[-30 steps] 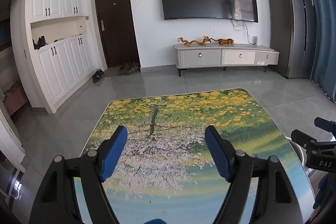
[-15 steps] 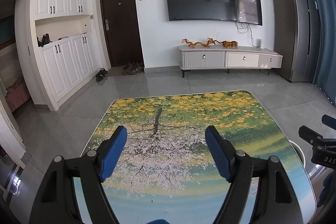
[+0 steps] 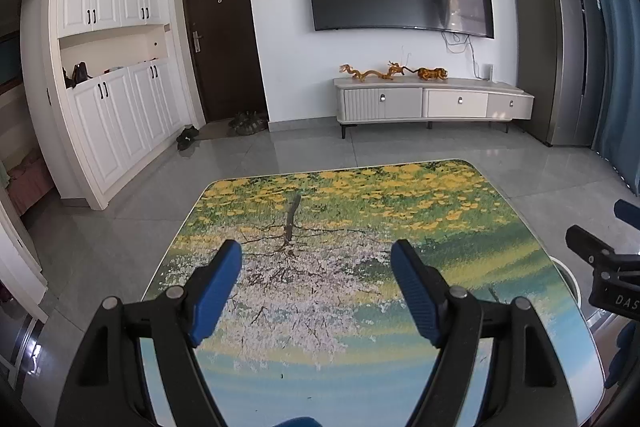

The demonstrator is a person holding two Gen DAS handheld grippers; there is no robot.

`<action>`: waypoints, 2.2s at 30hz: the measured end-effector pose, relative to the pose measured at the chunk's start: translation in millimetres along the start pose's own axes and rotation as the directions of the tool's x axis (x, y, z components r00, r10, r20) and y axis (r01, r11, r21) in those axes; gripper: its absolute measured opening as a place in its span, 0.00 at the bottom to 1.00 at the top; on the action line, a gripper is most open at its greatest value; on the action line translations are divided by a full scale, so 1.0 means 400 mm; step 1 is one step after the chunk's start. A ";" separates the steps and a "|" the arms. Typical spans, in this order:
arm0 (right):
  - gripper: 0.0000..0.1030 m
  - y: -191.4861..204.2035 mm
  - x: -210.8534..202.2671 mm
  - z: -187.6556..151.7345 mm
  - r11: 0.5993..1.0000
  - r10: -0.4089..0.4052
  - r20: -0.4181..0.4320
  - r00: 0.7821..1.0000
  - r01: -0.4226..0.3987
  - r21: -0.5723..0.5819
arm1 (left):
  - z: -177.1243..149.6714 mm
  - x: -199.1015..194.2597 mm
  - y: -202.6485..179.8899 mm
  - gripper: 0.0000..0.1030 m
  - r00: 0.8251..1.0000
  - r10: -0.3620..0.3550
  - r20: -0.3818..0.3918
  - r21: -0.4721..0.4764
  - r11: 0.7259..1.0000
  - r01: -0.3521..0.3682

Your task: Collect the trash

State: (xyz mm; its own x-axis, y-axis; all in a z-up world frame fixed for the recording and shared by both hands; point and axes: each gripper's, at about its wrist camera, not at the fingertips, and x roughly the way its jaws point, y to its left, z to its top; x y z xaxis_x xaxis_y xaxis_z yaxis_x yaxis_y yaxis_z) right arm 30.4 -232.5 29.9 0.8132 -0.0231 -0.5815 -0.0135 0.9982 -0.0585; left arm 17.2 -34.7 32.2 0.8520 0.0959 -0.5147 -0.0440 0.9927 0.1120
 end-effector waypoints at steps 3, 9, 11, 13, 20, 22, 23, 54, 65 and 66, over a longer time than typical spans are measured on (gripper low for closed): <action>1.00 0.009 0.000 -0.002 1.000 -0.003 0.001 1.000 0.003 -0.014 | -0.003 0.002 0.002 0.73 1.000 0.001 -0.001 -0.002 1.000 -0.001; 1.00 0.014 0.002 -0.004 1.000 -0.007 0.000 1.000 0.007 -0.022 | -0.007 0.002 0.005 0.74 1.000 -0.001 -0.003 -0.003 1.000 0.001; 1.00 0.014 0.003 -0.004 1.000 -0.008 -0.002 1.000 0.008 -0.021 | -0.008 0.002 0.004 0.73 1.000 -0.003 -0.004 -0.003 1.000 0.003; 1.00 0.015 0.004 -0.005 1.000 -0.008 -0.005 1.000 0.008 -0.020 | -0.010 0.001 0.004 0.73 1.000 -0.004 -0.002 -0.002 1.000 0.004; 1.00 0.016 0.007 -0.007 1.000 -0.005 -0.013 1.000 0.005 -0.019 | -0.014 0.000 0.008 0.73 1.000 -0.009 0.001 -0.002 1.000 0.009; 1.00 0.016 0.010 -0.008 1.000 -0.005 -0.016 1.000 0.005 -0.022 | -0.012 0.000 0.007 0.73 1.000 -0.009 0.001 -0.002 1.000 0.009; 1.00 0.016 0.010 -0.008 1.000 -0.005 -0.017 1.000 0.005 -0.023 | -0.012 0.000 0.008 0.73 1.000 -0.009 0.002 -0.003 1.000 0.009; 1.00 0.015 0.029 -0.023 1.000 0.008 -0.045 0.999 -0.009 -0.022 | -0.015 -0.007 -0.006 0.74 0.999 -0.045 0.002 0.018 0.999 0.045; 1.00 0.012 0.034 -0.025 1.000 0.004 -0.049 0.999 -0.005 -0.016 | -0.017 0.000 -0.007 0.74 0.998 -0.055 -0.007 0.020 0.998 0.055; 1.00 0.012 0.035 -0.026 1.000 0.004 -0.050 0.999 -0.005 -0.016 | -0.017 0.000 -0.007 0.74 0.998 -0.055 -0.008 0.020 0.998 0.055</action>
State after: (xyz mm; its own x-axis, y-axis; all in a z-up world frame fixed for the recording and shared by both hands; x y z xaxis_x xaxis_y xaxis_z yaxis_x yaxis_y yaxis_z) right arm 35.7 -228.6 13.2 0.7831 -0.0221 -0.6215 -0.0264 0.9973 -0.0686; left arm 13.9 -37.1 26.0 0.8490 0.0417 -0.5267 0.0134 0.9949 0.1003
